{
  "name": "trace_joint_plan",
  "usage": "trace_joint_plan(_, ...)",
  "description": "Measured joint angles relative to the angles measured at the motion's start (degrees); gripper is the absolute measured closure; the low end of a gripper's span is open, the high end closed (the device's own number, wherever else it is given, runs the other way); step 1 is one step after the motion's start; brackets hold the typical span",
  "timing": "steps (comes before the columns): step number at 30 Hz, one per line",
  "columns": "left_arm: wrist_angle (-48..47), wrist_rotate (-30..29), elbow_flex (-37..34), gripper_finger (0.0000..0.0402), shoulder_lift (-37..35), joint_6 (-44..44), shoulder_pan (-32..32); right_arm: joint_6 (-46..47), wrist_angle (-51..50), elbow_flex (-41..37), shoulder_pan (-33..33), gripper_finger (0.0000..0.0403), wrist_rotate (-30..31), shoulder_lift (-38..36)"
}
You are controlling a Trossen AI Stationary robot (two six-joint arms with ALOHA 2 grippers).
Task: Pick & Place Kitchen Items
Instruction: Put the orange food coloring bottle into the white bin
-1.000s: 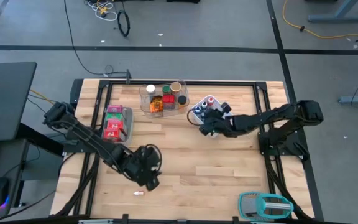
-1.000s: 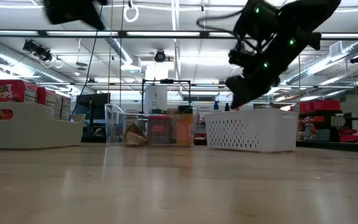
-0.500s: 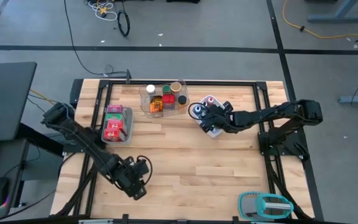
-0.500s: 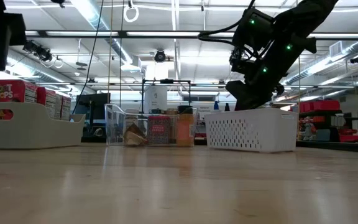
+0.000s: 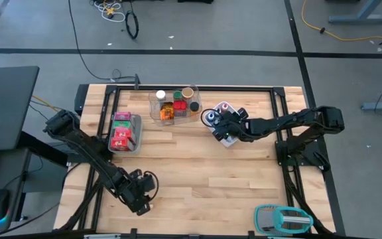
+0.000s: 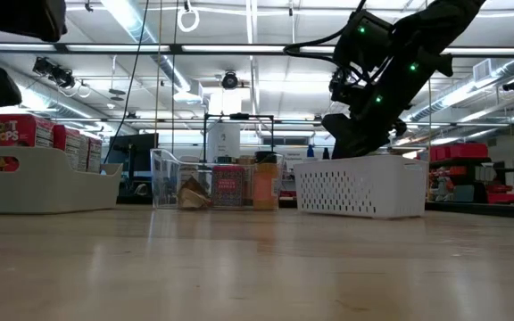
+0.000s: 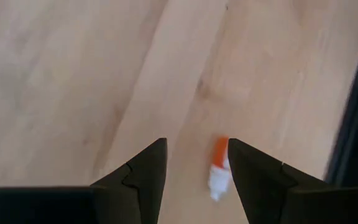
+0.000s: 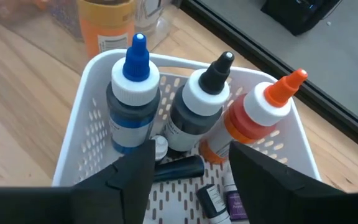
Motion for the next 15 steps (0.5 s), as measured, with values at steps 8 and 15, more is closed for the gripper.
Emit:
trace_joint_plan(8,4.5,-4.5,-0.9,0.0221,0.0,0.8,-1.8,0.0,0.1,0.0,0.0,0.0183,-0.1,0.0)
trace_joint_plan(15,12.7,-8.6,-0.9,0.0221,3.6,7.6,-4.9,0.0,0.2,0.0,0.0,0.0183,-0.9,0.0)
